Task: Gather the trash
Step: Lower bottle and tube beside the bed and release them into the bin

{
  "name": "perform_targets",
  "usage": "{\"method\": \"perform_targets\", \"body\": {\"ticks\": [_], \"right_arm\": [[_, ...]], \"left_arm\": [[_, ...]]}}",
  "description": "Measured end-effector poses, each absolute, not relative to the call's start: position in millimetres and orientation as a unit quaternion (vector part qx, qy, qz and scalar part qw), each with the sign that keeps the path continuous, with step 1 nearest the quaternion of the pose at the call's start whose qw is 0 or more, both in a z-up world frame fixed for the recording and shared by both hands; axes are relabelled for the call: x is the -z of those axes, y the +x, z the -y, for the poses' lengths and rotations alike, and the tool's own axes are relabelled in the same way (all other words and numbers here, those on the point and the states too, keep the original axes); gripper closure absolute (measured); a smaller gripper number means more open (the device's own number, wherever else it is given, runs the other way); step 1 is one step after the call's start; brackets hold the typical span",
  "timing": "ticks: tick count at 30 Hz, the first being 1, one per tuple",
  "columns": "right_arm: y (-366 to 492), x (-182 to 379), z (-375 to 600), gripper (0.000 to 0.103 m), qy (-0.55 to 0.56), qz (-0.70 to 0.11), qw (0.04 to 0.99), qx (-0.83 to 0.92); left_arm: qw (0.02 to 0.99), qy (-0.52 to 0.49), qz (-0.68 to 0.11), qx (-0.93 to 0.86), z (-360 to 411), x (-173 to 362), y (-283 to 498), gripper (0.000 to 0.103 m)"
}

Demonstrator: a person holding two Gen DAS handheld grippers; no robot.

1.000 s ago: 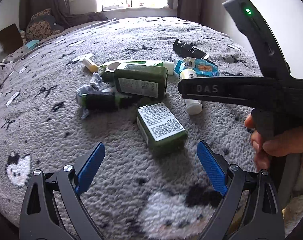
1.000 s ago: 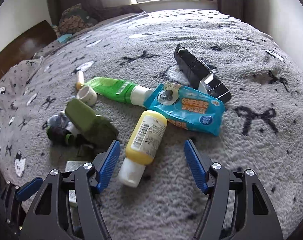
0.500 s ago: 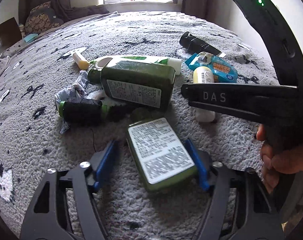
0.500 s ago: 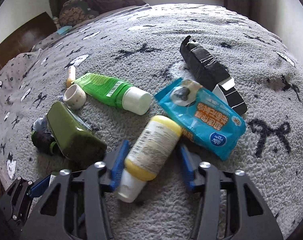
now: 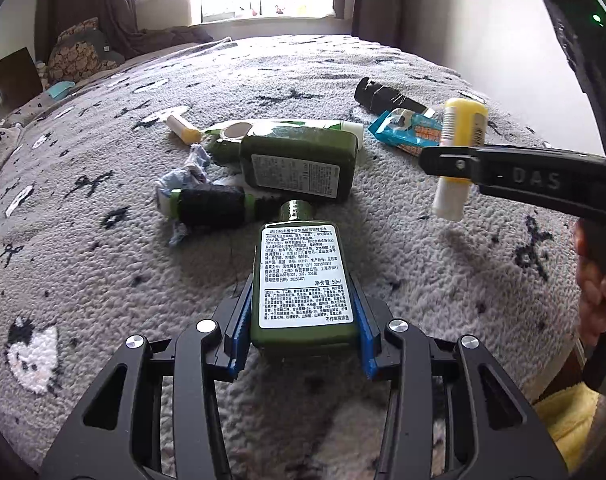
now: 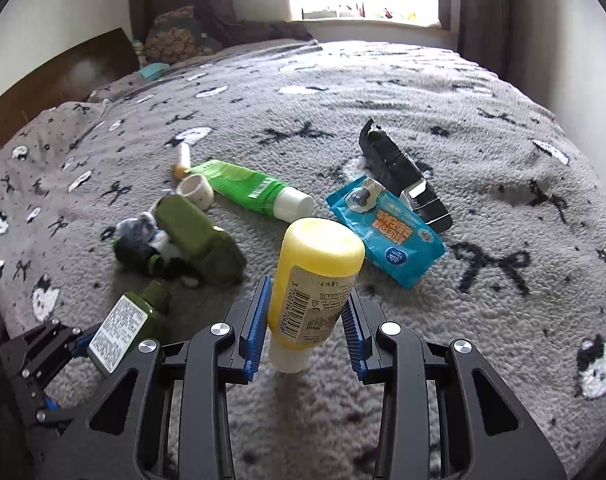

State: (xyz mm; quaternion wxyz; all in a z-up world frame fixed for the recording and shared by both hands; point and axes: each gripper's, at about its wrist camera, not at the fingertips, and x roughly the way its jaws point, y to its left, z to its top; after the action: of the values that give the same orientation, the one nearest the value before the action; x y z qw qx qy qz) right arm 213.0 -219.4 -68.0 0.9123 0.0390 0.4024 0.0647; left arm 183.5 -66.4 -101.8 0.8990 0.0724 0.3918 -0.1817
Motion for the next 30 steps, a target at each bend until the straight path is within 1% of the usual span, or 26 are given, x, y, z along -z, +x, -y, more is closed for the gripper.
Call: {"method": "perform_targets", "body": {"ticks": [8, 14, 24, 30], "right_arm": [[159, 39, 224, 0.068, 0.028, -0.352, 0.933, -0.076], [102, 24, 223, 0.068, 0.019, -0.307, 0.949, -0.073], [21, 43, 211, 0.068, 0.009, -0.292, 0.953, -0.077], [-16, 67, 201, 0.068, 0.013, -0.310, 0.948, -0.069]], "left_arm": [[0.913, 0.073, -0.355, 0.186, 39, 79, 147, 0.063], [0.917, 0.075, -0.338, 0.197, 23, 66, 103, 0.063], [0.913, 0.074, -0.330, 0.228, 23, 68, 25, 0.063], [0.902, 0.068, -0.356, 0.234, 20, 89, -8, 0.063]]}}
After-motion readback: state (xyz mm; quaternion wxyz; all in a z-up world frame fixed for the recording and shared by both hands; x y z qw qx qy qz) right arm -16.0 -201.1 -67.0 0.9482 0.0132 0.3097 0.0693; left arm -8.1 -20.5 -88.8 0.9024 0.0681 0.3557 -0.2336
